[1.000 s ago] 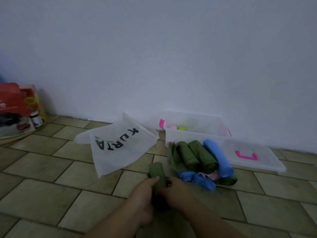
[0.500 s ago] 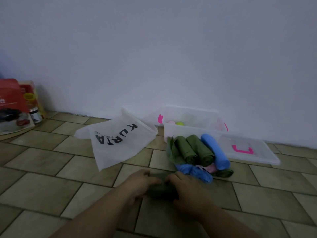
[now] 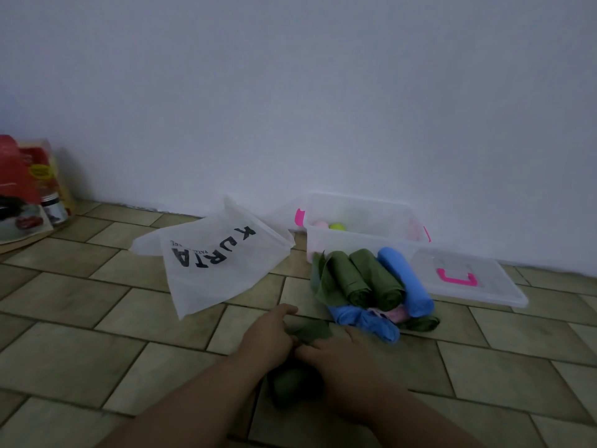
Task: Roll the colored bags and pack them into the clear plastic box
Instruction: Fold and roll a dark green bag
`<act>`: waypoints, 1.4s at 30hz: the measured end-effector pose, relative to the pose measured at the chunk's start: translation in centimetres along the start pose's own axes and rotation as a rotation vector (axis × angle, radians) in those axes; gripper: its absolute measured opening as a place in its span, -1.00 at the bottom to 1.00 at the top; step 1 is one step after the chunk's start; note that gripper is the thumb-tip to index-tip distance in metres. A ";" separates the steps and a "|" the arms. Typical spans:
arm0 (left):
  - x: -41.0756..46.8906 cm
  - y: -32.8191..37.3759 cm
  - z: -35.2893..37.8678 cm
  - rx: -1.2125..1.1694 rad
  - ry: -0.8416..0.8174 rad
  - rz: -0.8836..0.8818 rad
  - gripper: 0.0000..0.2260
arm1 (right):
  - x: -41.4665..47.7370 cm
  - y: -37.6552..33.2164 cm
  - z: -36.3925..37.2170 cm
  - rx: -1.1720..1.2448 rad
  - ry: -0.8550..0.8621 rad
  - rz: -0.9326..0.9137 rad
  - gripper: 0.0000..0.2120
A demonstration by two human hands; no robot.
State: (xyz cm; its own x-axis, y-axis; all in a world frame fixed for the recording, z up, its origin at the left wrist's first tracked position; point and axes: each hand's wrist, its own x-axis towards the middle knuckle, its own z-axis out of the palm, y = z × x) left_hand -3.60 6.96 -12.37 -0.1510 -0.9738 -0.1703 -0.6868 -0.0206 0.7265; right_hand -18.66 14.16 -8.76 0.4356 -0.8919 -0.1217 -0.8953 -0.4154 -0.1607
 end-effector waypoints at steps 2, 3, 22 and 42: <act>0.3 -0.2 0.1 0.004 -0.004 0.004 -0.49 | 0.2 0.4 -0.8 -0.007 -0.040 -0.019 -0.58; 0.5 -0.2 0.1 0.001 -0.012 0.004 -0.50 | 0.3 0.5 -1.1 0.003 -0.082 -0.020 -0.57; -3.4 0.6 -2.5 -0.039 -0.177 0.337 -0.06 | 3.4 2.1 -2.7 0.216 -0.094 0.057 -0.35; 2.0 3.2 -6.3 0.199 -0.433 0.279 -0.65 | 2.8 2.7 -5.2 0.117 -0.145 -0.089 -0.54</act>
State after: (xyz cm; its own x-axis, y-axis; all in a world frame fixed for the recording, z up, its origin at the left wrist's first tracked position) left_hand -1.66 3.48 -6.20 -0.5967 -0.7528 -0.2779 -0.6935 0.3094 0.6507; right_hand -20.36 9.60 -4.42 0.5285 -0.8143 -0.2401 -0.8398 -0.4600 -0.2884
